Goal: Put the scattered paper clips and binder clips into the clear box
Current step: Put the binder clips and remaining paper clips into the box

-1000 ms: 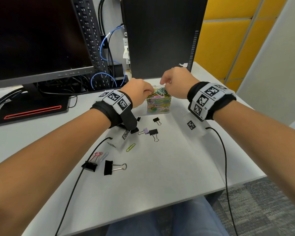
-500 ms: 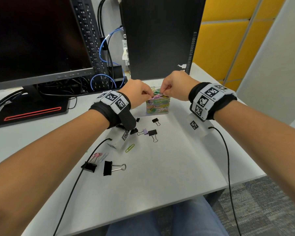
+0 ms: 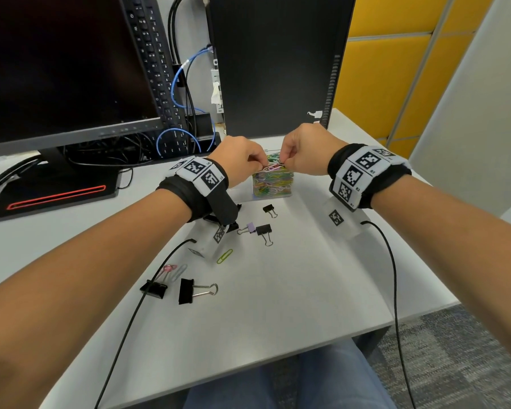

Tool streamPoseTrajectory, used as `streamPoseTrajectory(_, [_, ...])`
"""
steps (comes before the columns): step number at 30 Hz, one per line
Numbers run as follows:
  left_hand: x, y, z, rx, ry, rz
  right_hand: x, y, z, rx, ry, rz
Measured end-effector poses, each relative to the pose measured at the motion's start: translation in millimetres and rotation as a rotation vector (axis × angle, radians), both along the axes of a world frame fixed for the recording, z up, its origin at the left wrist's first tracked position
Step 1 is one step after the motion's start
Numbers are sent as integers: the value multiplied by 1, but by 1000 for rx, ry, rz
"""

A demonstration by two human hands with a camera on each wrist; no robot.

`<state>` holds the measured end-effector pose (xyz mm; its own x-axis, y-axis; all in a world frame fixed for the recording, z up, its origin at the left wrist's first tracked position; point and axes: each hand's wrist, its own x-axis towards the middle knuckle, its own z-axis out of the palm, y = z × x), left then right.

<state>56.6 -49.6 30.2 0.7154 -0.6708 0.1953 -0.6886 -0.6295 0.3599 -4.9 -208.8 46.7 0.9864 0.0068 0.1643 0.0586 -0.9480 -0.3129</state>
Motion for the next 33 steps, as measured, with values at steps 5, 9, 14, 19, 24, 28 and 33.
streamPoseTrajectory(5, [-1, 3, -3, -70, 10, 2, -1, 4, -2, 38, 11, 41])
streamPoseTrajectory(9, [-1, 8, -4, -139, 37, 20, 0, 8, -6, 4, 15, 57])
streamPoseTrajectory(14, [4, 13, -4, -57, 6, 72, 6, 5, -10, -23, -1, -8])
streamPoseTrajectory(19, [1, 13, -3, 24, 10, 54, 9, 6, -11, -42, -11, -34])
streamPoseTrajectory(24, [-6, 10, 0, 16, 10, 47, 10, 6, -13, -24, -38, -40])
streamPoseTrajectory(28, [-9, 8, 1, 4, 15, 43, 8, 3, -11, 78, -61, -77])
streamPoseTrajectory(33, [-9, 6, 4, 37, 10, 30, 8, 2, -12, 29, -45, -56])
